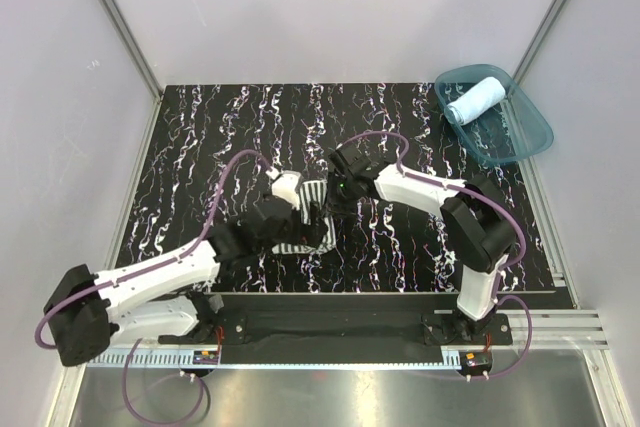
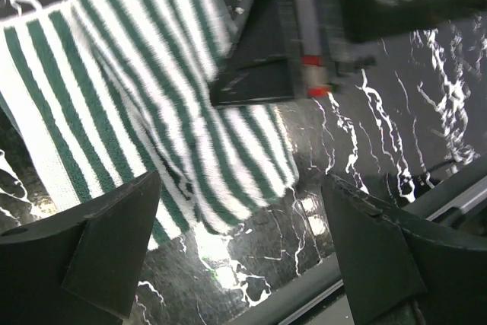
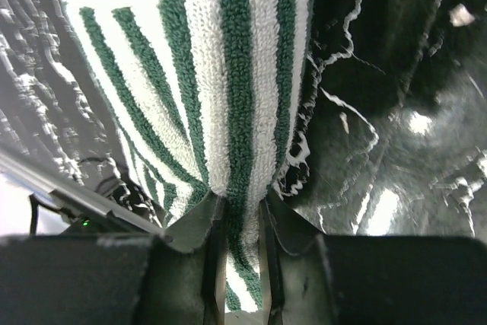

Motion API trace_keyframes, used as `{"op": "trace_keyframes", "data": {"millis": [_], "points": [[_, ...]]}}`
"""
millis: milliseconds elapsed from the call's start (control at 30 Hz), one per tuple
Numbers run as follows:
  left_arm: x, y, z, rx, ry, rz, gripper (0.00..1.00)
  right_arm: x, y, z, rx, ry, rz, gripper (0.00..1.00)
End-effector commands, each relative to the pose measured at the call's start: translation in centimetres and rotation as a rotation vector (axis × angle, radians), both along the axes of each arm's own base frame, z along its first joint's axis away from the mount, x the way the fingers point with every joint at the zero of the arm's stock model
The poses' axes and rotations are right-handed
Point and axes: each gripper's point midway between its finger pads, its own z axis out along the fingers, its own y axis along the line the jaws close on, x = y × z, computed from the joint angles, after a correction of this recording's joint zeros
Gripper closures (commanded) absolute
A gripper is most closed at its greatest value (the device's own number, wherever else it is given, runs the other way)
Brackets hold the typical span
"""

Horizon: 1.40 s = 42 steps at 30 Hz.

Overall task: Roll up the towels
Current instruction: Roll the towel

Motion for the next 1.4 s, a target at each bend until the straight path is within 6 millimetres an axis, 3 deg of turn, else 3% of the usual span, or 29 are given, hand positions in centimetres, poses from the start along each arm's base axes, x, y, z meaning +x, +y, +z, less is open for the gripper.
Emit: {"op": "trace_keyframes", "data": {"millis": [0,167,333,567,667,700,833,867,967,1000,1067,1133,1167,1267,1300,1333,1367], "points": [[0.8,0.8,0.5,0.163,-0.09,0.066,0.06,-1.2,-2.0,-1.3,-0.165,0.048,-0.024,0.87],[-0.4,-1.9,0.7,0.227,-0.142,0.035,0.05,-1.6,-1.6,-1.1,-0.161,0.067,-0.016,0.85],[-1.1,-3.9,-1.3,0.298,-0.137,0.018,0.04,-2.0,-1.2,-0.8,-0.147,0.088,-0.002,0.83],[-0.6,-4.0,-4.0,0.34,-0.104,0.08,0.05,-2.6,-1.0,-0.1,-0.12,0.097,0.004,0.82],[-0.6,-3.8,-5.2,0.369,-0.089,0.089,0.12,-2.9,-0.8,0.4,-0.105,0.101,0.011,0.81],[-0.6,-3.8,-5.6,0.373,-0.088,0.09,0.16,-2.9,-0.8,0.5,-0.1,0.101,0.013,0.81],[-0.7,-3.7,-6.1,0.371,-0.086,0.087,0.5,-3.6,-0.5,1.0,-0.075,0.118,0.025,0.8],[-0.7,-3.6,-6.1,0.369,-0.088,0.091,0.66,-3.7,-0.4,1.1,-0.069,0.12,0.028,0.8],[-0.7,-2.7,-6.3,0.38,-0.094,0.105,0.87,-4.2,-0.5,1.1,-0.057,0.132,0.028,0.78],[-0.7,-2.5,-6.2,0.374,-0.096,0.11,0.98,-4.3,-0.5,1.1,-0.057,0.136,0.03,0.78],[-0.8,-2.1,-6.2,0.363,-0.095,0.117,1.0,-4.4,-0.8,1.3,-0.062,0.129,0.032,0.7],[-1.2,-1.6,-6.4,0.316,-0.078,0.105,1.0,-4.4,-1.2,2.0,-0.077,0.11,0.036,0.54],[-1.3,-1.6,-6.0,0.276,-0.078,0.091,1.0,-3.9,-1.6,2.3,-0.094,0.089,0.026,0.34],[-1.8,-1.0,-6.7,0.19,-0.051,0.075,1.0,-2.3,-2.5,4.3,-0.101,0.032,-0.008,0.09],[-1.2,-1.3,-5.5,0.111,-0.069,0.086,1.0,-1.6,-2.7,5.1,-0.089,0.015,-0.027,0.06],[-1.8,-0.7,-6.5,0.099,-0.046,0.066,1.0,-0.6,-3.4,6.2,-0.07,-0.007,-0.057,0.05],[-1.6,-1.0,-5.4,0.037,-0.064,0.064,1.0,0.0,-3.8,6.8,-0.057,-0.02,-0.073,0.04]]}}
